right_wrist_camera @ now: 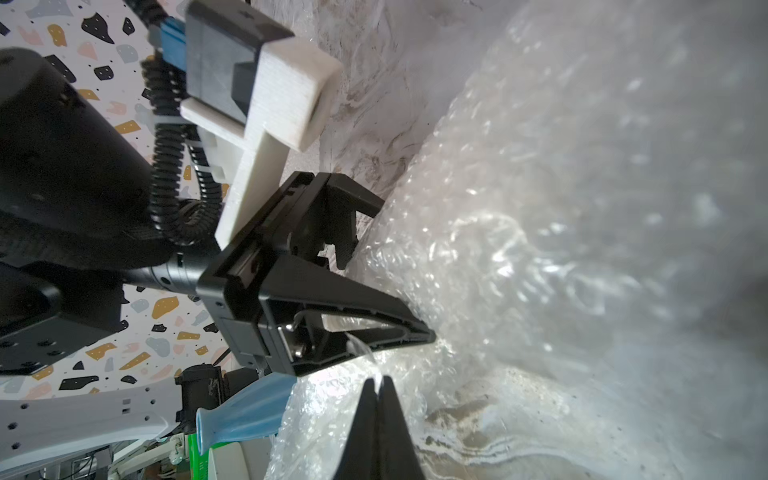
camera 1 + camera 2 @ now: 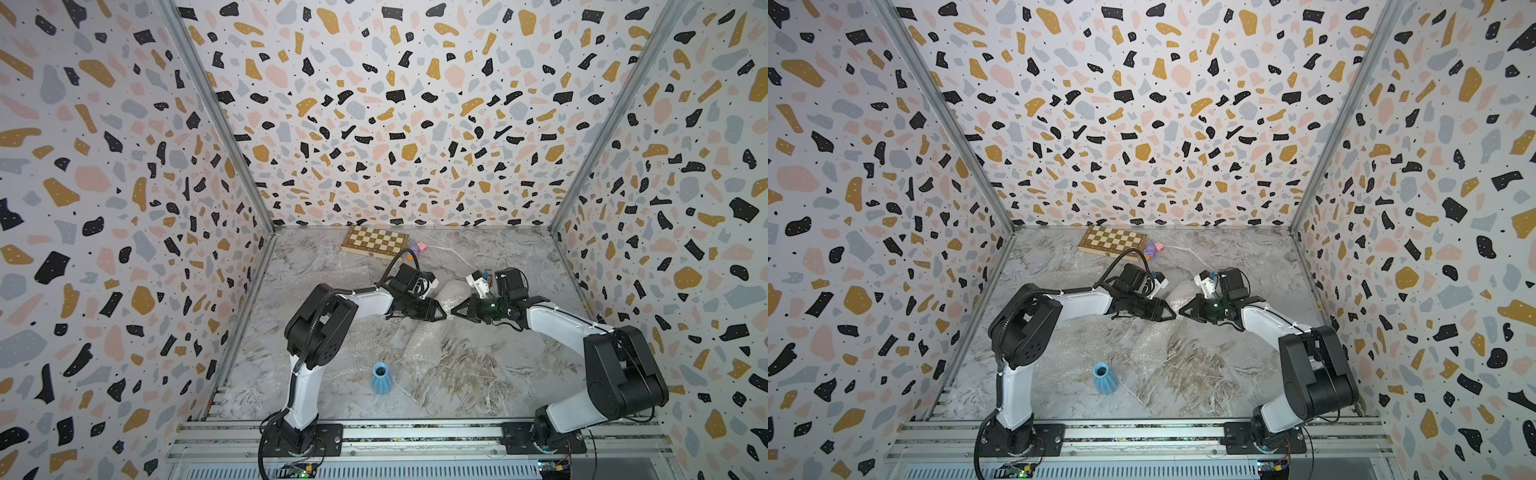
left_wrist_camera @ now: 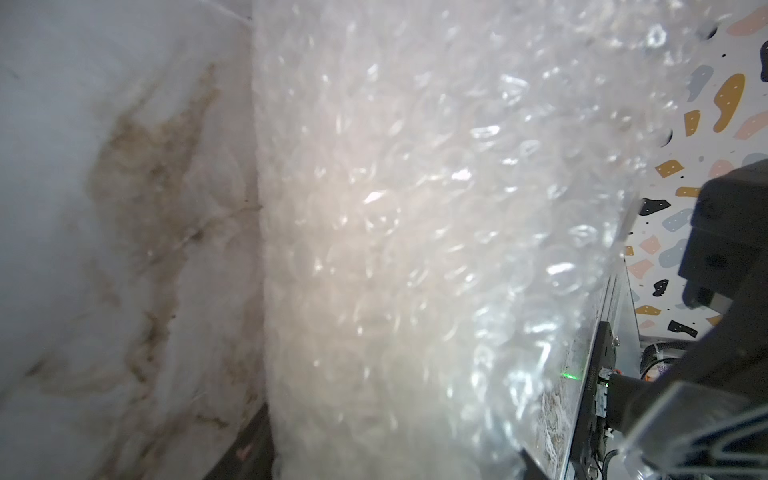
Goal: Wrap vases in bubble wrap
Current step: Stick the tape on the bubble wrap.
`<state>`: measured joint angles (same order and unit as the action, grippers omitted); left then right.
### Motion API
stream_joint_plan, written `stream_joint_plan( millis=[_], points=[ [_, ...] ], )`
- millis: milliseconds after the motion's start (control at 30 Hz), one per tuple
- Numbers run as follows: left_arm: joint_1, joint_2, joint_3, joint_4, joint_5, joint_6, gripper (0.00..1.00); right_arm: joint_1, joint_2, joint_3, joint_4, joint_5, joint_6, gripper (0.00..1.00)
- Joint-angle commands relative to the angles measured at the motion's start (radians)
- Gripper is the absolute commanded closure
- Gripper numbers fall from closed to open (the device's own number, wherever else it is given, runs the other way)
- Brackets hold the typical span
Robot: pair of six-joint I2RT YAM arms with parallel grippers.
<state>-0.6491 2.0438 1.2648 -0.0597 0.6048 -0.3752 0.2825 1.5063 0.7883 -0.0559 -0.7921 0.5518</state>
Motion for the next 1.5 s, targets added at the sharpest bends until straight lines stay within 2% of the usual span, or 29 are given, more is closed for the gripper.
stream_joint_plan(
  millis=[0,300,567,800,867,967,1133,1200,1367,1467],
  points=[
    [-0.003,0.058,-0.009,-0.115,-0.056,0.058,0.43,0.012,-0.014,-0.019,0.016,0.009,-0.026,1.0],
    [-0.001,0.054,-0.013,-0.115,-0.063,0.058,0.44,0.012,0.068,0.002,0.018,0.071,-0.03,1.0],
    [-0.001,0.055,-0.015,-0.112,-0.056,0.055,0.44,0.014,0.159,0.037,0.079,0.066,-0.021,1.0],
    [-0.001,0.057,-0.021,-0.109,-0.049,0.054,0.44,0.018,0.18,0.026,0.132,0.084,0.018,0.88],
    [0.0,0.057,-0.024,-0.106,-0.054,0.054,0.44,0.018,0.172,0.023,0.118,0.102,0.017,0.8],
    [0.002,0.058,-0.028,-0.101,-0.056,0.049,0.44,0.018,0.155,0.017,0.084,0.138,0.005,0.6],
    [0.003,0.057,-0.03,-0.098,-0.055,0.05,0.44,0.008,0.104,-0.006,0.028,0.168,-0.009,0.58],
    [0.004,0.057,-0.032,-0.1,-0.057,0.049,0.44,-0.004,0.065,-0.024,0.008,0.184,-0.006,0.52],
    [0.007,0.05,-0.041,-0.097,-0.058,0.053,0.45,-0.033,0.023,-0.027,-0.088,0.207,-0.045,0.52],
    [0.008,0.05,-0.041,-0.095,-0.056,0.051,0.44,-0.028,0.024,-0.042,-0.072,0.187,-0.055,0.52]
  ],
)
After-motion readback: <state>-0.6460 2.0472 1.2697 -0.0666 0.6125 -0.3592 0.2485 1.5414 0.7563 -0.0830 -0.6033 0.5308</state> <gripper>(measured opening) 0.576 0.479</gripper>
